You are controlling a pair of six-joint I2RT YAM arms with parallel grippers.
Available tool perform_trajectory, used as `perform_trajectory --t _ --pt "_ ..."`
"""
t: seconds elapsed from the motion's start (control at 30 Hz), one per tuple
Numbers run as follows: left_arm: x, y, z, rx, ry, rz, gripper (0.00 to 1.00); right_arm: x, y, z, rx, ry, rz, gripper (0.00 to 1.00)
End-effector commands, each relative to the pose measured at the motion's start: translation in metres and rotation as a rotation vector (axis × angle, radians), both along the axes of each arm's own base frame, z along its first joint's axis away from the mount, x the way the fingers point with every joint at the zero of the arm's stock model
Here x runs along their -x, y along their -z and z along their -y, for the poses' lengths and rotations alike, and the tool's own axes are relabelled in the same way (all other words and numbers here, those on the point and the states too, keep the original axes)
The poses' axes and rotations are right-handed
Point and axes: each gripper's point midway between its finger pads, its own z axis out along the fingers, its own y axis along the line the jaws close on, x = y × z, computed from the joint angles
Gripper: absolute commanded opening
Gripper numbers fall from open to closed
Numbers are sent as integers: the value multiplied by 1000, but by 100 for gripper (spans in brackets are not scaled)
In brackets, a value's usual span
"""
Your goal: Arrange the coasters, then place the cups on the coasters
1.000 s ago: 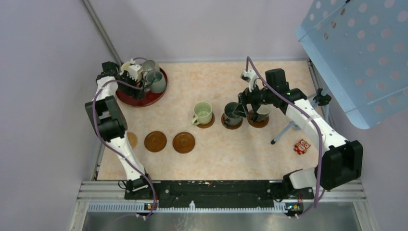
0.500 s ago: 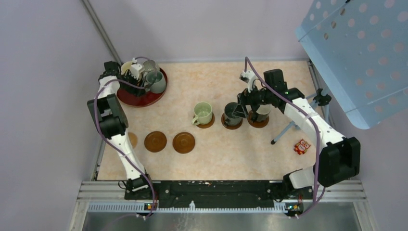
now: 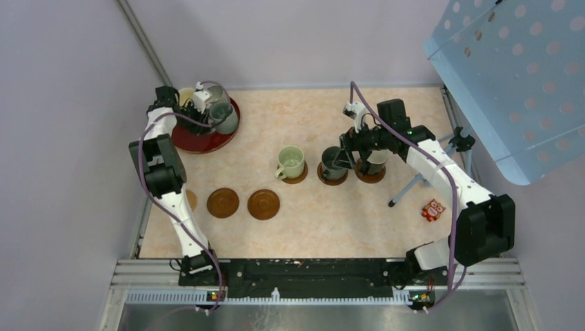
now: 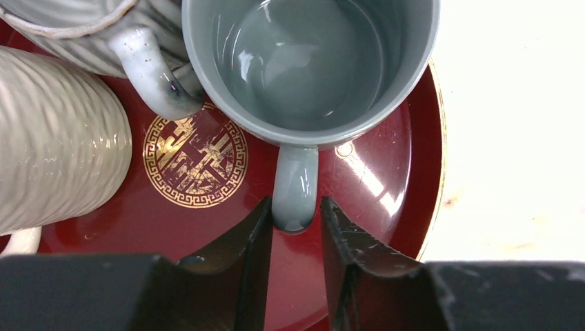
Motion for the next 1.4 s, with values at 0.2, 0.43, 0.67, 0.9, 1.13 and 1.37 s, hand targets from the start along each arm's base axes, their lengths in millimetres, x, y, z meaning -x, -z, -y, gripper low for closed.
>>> perform_trajectory --t 0.2,0.43,0.67,0.9,1.13,1.37 --pt "20 -32 -16 -98 -24 25 22 -2 -29 -1 -41 -9 68 87" --pt "33 -32 -33 -134 -34 8 12 -1 -30 -1 -44 -15 72 87" --pt "33 -16 -37 -138 -42 -56 55 -2 -29 -3 -51 -19 66 87" --pt "23 -1 -35 -142 -33 -82 59 -2 -28 -3 -49 -19 64 87" --pt "14 10 -28 -145 -28 -95 59 -2 -27 -2 -44 -13 62 87" --pt "4 20 -27 -160 -42 -109 56 -2 -27 -2 -46 -12 63 87"
